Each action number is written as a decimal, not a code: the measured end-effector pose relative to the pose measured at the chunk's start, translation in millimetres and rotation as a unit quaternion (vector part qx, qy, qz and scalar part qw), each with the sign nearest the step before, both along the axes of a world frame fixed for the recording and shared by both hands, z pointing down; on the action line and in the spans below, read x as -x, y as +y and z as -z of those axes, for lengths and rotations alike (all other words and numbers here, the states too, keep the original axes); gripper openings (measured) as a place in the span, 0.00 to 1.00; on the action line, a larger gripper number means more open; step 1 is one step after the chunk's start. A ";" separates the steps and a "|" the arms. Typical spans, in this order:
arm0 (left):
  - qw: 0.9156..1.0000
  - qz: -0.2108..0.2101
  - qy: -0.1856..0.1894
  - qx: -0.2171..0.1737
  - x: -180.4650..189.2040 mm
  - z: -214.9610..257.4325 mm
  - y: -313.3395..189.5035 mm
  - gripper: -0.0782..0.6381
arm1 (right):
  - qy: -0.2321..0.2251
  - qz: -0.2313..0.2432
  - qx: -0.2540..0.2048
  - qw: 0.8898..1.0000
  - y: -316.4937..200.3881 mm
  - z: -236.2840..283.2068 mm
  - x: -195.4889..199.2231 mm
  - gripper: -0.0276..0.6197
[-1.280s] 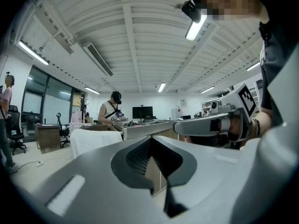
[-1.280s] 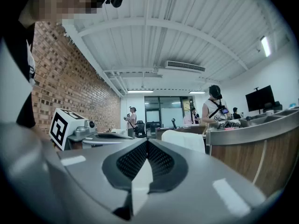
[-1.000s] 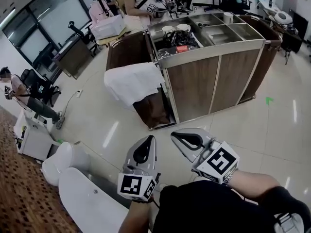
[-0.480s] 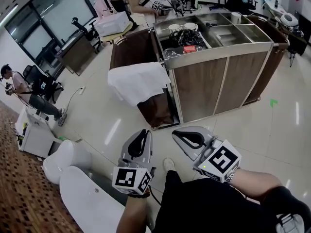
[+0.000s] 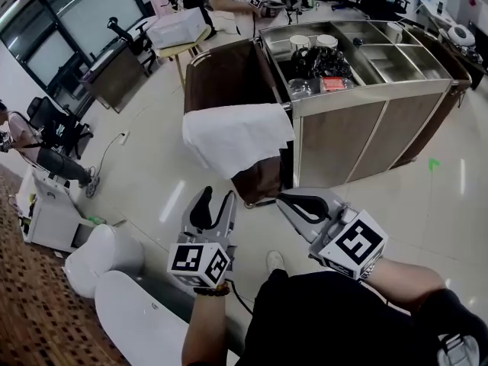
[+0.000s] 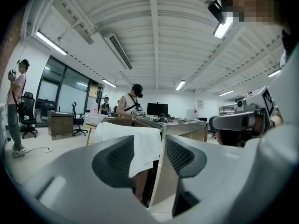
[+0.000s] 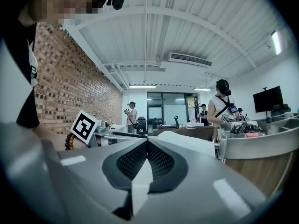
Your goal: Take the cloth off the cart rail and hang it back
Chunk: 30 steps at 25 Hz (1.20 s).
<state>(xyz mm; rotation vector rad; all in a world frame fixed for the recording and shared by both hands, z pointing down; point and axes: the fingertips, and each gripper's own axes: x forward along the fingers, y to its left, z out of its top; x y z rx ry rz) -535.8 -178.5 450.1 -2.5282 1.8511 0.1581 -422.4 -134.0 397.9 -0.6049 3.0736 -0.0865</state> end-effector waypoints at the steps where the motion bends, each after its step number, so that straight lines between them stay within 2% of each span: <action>1: 1.000 -0.001 0.006 0.007 20.6 5.5 -17.1 0.40 | 0.001 0.000 -0.018 1.000 -15.2 10.3 16.1 0.04; 3: 0.999 -0.002 0.025 0.028 60.1 4.9 -48.0 0.45 | 0.004 -0.001 -0.043 0.999 -40.2 20.8 44.9 0.04; 5: 0.998 -0.005 0.045 0.047 99.6 3.0 -77.1 0.48 | 0.011 -0.008 -0.028 1.000 -60.6 29.2 75.9 0.04; 7: 0.996 -0.011 0.061 0.060 129.6 -1.4 -101.8 0.50 | 0.011 -0.013 -0.046 0.999 -82.0 33.5 100.8 0.04; 9: 0.995 -0.016 0.071 0.066 147.8 -9.5 -120.4 0.51 | 0.010 -0.018 -0.068 0.997 -99.2 31.5 117.5 0.04; 12: 0.993 -0.028 0.079 0.082 166.1 -28.2 -146.2 0.54 | 0.020 -0.027 -0.041 0.999 -115.4 21.3 137.8 0.04; 13: 0.992 -0.033 0.085 0.091 170.6 -36.0 -155.2 0.55 | 0.021 -0.026 -0.050 0.998 -121.8 19.4 143.7 0.04; 15: 0.989 -0.045 0.094 0.109 177.0 -52.9 -171.8 0.58 | 0.025 -0.028 -0.057 0.998 -133.4 14.4 154.3 0.04; 18: 0.983 -0.069 0.099 0.138 180.1 -79.9 -194.7 0.60 | 0.045 -0.047 0.031 0.997 -144.1 -1.4 166.7 0.04; 21: 0.975 -0.107 0.103 0.166 173.8 -102.8 -211.6 0.60 | 0.054 -0.057 0.052 0.996 -160.4 -11.8 173.8 0.04; 23: 0.970 -0.132 0.099 0.177 164.7 -111.1 -215.1 0.60 | 0.056 -0.060 0.043 0.996 -171.3 -16.6 175.7 0.04; 24: 0.968 -0.144 0.093 0.180 159.4 -112.6 -214.5 0.59 | 0.052 -0.057 0.018 0.997 -177.5 -16.9 176.4 0.04; 26: 0.965 -0.165 0.083 0.184 148.5 -111.6 -210.4 0.51 | 0.043 -0.047 -0.040 0.997 -188.7 -16.6 178.1 0.04; 28: 0.963 -0.181 0.076 0.184 138.8 -108.0 -207.7 0.46 | 0.040 -0.044 -0.052 0.997 -195.4 -20.1 179.2 0.04; 30: 0.962 -0.189 0.072 0.184 133.2 -106.8 -211.0 0.45 | 0.040 -0.045 -0.043 0.997 -199.2 -23.8 179.4 0.04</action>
